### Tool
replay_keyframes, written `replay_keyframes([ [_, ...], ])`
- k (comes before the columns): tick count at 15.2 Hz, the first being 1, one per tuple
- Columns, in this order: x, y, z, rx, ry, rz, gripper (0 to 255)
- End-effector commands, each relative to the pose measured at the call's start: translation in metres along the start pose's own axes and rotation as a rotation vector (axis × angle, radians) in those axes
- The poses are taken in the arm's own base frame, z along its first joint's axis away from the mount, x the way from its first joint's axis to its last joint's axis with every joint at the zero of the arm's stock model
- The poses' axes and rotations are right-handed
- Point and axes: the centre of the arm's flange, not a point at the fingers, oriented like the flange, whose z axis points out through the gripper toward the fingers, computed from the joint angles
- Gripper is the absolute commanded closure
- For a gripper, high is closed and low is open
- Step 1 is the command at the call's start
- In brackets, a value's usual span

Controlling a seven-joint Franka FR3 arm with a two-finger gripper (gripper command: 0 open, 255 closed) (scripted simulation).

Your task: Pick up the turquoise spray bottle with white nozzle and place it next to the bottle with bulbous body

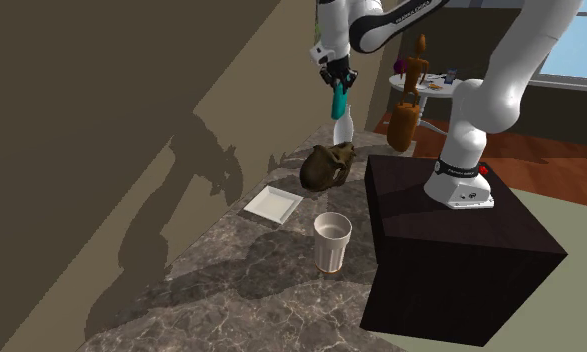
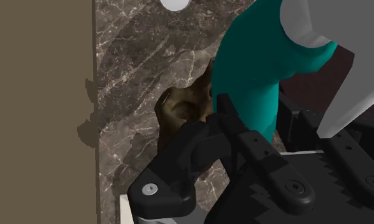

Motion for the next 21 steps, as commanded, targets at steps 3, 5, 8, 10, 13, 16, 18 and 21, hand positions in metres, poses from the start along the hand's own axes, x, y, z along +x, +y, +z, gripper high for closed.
replay_keyframes([
  [3,-0.046,-0.002,0.025,0.000,0.000,-0.002,255],
  [5,-0.069,-0.001,0.038,0.000,0.000,-0.002,255],
  [8,-0.103,-0.001,0.058,0.000,0.000,-0.002,255],
  [10,-0.126,-0.001,0.070,0.000,0.000,-0.002,255],
  [13,-0.161,-0.001,0.090,0.000,0.000,-0.002,255],
  [16,-0.195,-0.001,0.109,0.000,0.000,-0.002,255],
  [18,-0.218,0.000,0.122,0.000,0.000,-0.002,255],
  [21,-0.253,0.000,0.142,0.000,0.000,-0.002,255],
])
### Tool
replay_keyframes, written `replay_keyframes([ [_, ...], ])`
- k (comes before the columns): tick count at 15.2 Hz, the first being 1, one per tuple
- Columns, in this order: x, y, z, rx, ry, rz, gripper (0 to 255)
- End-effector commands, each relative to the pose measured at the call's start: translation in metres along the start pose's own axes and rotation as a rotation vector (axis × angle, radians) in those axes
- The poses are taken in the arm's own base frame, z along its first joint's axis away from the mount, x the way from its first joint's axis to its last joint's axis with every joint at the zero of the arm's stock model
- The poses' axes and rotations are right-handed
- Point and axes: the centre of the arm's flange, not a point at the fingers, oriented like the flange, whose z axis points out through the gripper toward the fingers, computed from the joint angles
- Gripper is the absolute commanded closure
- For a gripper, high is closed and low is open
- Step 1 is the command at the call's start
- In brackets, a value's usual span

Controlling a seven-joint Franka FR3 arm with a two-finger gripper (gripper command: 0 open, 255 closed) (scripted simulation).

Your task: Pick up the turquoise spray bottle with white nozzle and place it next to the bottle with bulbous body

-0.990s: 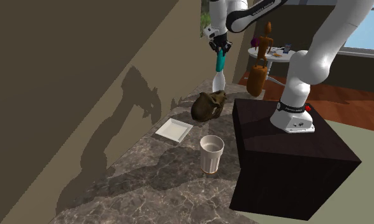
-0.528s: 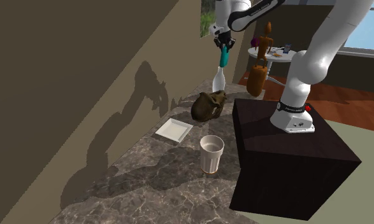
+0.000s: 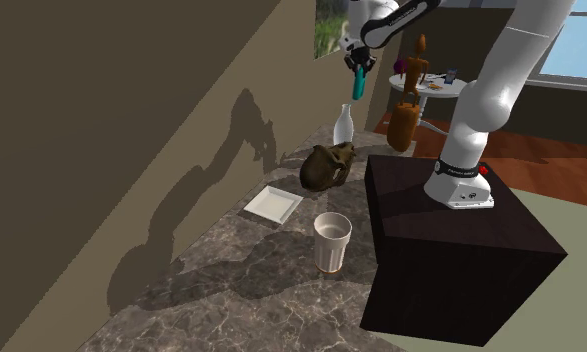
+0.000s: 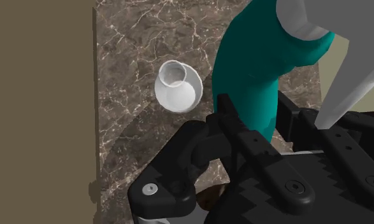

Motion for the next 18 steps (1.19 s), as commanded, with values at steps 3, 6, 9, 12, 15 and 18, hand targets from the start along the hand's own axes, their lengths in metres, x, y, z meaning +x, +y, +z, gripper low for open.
replay_keyframes([
  [3,-0.003,0.000,0.019,-0.001,-0.001,-0.002,255],
  [6,0.005,0.000,0.032,-0.001,-0.001,-0.002,255],
  [9,0.013,-0.001,0.046,-0.001,-0.001,-0.002,255],
  [12,0.021,-0.001,0.060,-0.001,-0.001,-0.002,255],
  [15,0.029,-0.001,0.074,-0.001,-0.001,-0.002,255],
  [18,0.036,-0.001,0.088,-0.001,-0.001,-0.002,255],
])
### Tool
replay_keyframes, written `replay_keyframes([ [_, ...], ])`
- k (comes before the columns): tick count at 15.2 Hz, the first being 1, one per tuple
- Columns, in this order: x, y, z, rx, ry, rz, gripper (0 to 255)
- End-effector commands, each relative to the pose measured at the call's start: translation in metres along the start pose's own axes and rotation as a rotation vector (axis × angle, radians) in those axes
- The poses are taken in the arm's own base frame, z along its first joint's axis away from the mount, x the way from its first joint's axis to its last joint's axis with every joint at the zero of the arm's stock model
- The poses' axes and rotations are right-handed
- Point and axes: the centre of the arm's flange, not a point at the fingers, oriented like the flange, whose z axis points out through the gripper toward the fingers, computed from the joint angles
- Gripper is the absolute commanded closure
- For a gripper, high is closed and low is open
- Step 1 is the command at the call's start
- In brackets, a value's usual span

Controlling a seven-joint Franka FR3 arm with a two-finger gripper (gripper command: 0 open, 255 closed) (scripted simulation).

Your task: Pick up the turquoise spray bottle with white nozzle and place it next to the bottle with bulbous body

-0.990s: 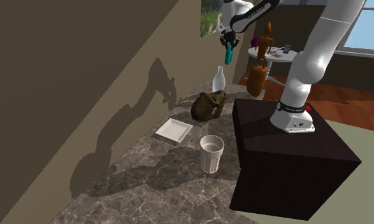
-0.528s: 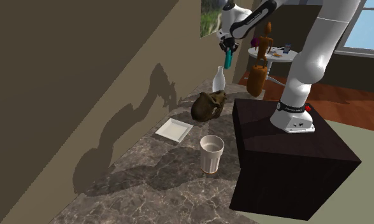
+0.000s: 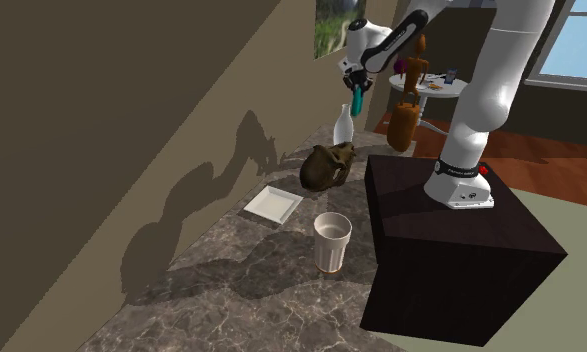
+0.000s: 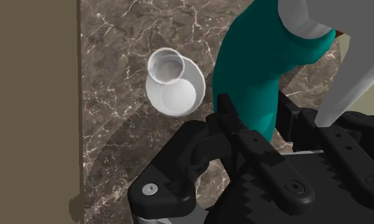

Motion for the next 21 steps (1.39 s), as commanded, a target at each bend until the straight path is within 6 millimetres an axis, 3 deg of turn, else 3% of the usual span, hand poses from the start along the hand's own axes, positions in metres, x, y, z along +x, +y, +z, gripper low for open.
replay_keyframes([
  [1,0.006,0.000,0.009,-0.001,0.000,0.000,255],
  [21,0.058,-0.001,0.101,-0.001,0.000,0.000,255],
])
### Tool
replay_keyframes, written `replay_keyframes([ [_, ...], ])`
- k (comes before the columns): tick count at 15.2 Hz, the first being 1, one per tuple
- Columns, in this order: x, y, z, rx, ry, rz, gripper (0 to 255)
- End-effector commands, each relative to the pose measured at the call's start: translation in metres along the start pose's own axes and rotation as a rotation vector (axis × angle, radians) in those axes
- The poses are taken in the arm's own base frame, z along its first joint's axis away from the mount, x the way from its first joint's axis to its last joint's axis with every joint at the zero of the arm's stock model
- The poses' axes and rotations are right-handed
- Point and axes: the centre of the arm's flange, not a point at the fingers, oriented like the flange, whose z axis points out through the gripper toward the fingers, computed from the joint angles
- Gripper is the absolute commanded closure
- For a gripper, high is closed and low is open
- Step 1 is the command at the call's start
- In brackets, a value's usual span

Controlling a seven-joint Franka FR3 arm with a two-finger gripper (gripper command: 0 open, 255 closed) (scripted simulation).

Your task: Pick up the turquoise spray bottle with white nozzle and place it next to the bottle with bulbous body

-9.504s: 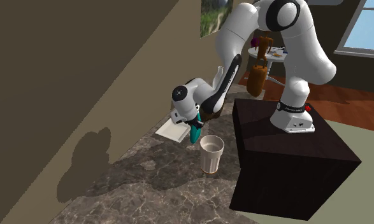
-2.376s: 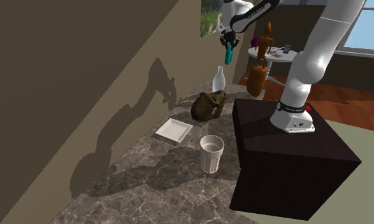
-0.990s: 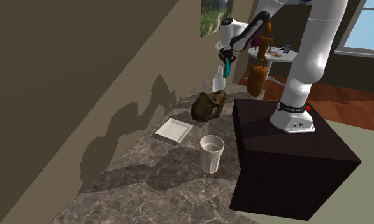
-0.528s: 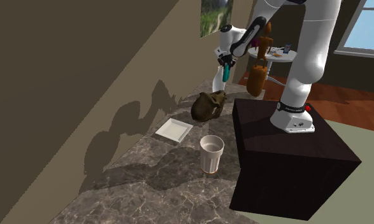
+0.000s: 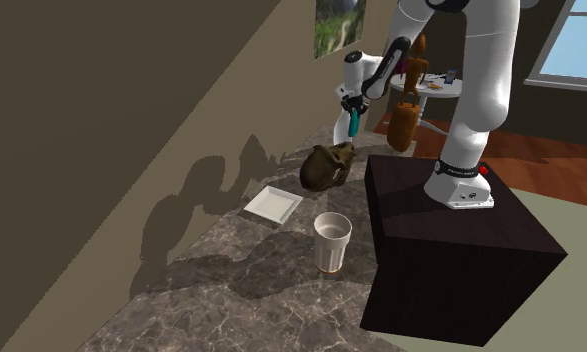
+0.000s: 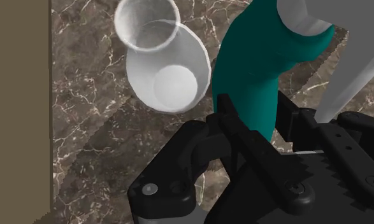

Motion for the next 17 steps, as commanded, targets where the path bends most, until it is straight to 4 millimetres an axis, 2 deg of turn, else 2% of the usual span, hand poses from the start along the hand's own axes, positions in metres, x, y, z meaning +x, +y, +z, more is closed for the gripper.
replay_keyframes([
  [1,0.005,0.000,0.009,-0.001,0.000,0.000,255],
  [17,0.047,-0.001,0.083,-0.001,0.000,0.000,255],
])
